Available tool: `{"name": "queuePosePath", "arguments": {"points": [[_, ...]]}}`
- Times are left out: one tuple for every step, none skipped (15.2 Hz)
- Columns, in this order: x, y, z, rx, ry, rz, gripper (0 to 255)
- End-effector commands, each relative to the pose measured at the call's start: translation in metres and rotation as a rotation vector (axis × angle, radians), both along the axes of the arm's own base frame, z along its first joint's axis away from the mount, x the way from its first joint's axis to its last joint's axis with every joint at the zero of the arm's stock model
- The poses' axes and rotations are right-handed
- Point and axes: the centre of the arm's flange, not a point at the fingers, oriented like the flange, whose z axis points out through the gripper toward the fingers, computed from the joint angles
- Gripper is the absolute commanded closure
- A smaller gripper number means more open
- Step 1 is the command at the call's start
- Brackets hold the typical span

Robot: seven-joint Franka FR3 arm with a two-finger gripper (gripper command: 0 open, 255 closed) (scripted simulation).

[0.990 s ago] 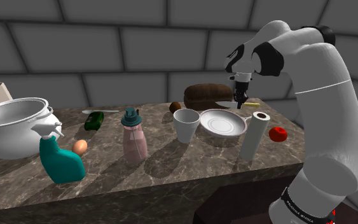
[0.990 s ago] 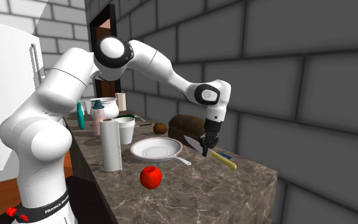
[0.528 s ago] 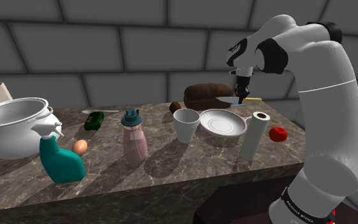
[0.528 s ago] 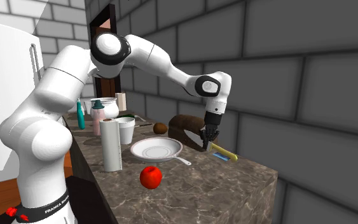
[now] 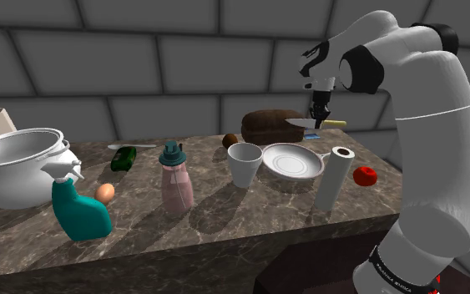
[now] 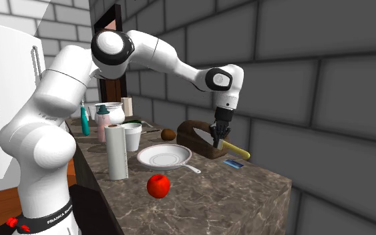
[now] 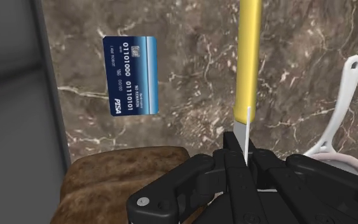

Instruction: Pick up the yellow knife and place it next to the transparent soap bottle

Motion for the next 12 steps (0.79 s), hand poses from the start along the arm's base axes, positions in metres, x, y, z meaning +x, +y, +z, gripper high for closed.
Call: {"name": "queuePosePath", "arguments": {"points": [[-0.001,0.0,0.011,0.0,0.0,0.0,255],[-0.001,0.0,0.016,0.0,0.0,0.0,255],[-0.001,0.0,0.021,0.0,0.0,0.0,255],[-0.001,0.0,0.026,0.0,0.0,0.0,255],[-0.001,0.0,0.032,0.0,0.0,0.0,255],[-0.001,0.0,0.037,0.0,0.0,0.0,255],[-0.001,0.0,0.042,0.0,0.0,0.0,255],[-0.001,0.0,0.048,0.0,0.0,0.0,255],[-0.001,0.0,0.053,0.0,0.0,0.0,255],[-0.001,0.0,0.058,0.0,0.0,0.0,255],[-0.001,0.0,0.063,0.0,0.0,0.0,255],[-0.001,0.0,0.069,0.0,0.0,0.0,255]]}}
